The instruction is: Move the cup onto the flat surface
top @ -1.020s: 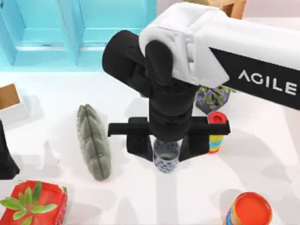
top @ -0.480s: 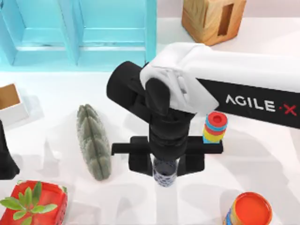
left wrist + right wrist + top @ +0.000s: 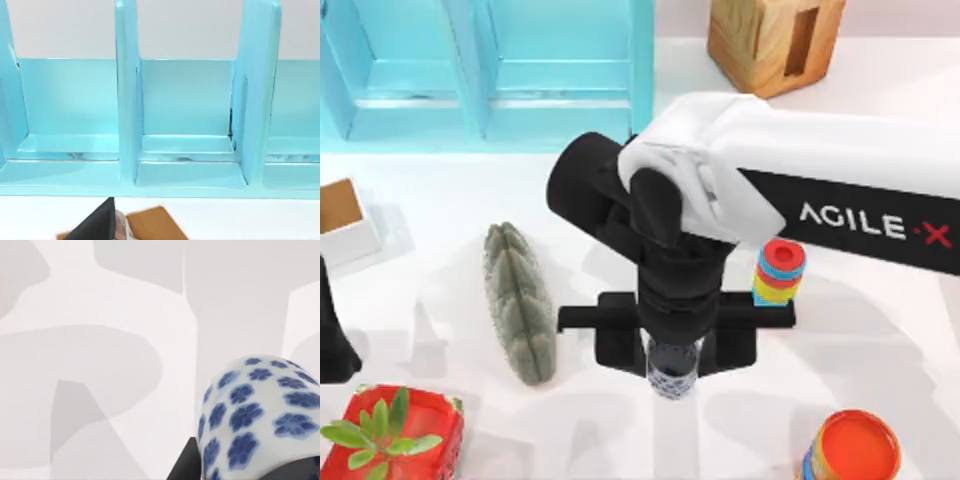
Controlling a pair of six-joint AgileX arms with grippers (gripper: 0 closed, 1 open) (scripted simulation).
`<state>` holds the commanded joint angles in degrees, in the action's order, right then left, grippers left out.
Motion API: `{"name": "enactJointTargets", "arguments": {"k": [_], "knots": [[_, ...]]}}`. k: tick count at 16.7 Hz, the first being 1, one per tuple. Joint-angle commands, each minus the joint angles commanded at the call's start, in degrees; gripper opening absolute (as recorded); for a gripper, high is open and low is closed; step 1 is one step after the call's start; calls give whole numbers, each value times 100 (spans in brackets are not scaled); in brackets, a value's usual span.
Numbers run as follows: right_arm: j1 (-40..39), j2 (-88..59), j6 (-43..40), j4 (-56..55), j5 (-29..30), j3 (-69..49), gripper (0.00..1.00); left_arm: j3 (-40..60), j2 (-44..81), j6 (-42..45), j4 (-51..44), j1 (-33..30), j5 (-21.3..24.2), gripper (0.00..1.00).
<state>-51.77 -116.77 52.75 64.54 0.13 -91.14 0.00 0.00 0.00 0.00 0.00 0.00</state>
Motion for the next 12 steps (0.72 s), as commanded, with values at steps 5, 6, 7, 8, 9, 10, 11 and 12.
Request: {"name": "enactJointTargets", "arguments": {"k": [5, 6, 7, 8, 9, 10, 11, 12], "knots": [[0, 0, 0, 0, 0, 0, 90, 0, 0, 0, 0, 0, 0, 100], [0, 0, 0, 0, 0, 0, 98, 0, 0, 0, 0, 0, 0, 100], [0, 0, 0, 0, 0, 0, 100, 0, 0, 0, 0, 0, 0, 100], [0, 0, 0, 0, 0, 0, 100, 0, 0, 0, 0, 0, 0, 100], [0, 0, 0, 0, 0, 0, 100, 0, 0, 0, 0, 0, 0, 100], [0, 0, 0, 0, 0, 0, 100, 0, 0, 0, 0, 0, 0, 100], [0, 0, 0, 0, 0, 0, 100, 0, 0, 0, 0, 0, 0, 100], [0, 0, 0, 0, 0, 0, 100, 0, 0, 0, 0, 0, 0, 100]]}}
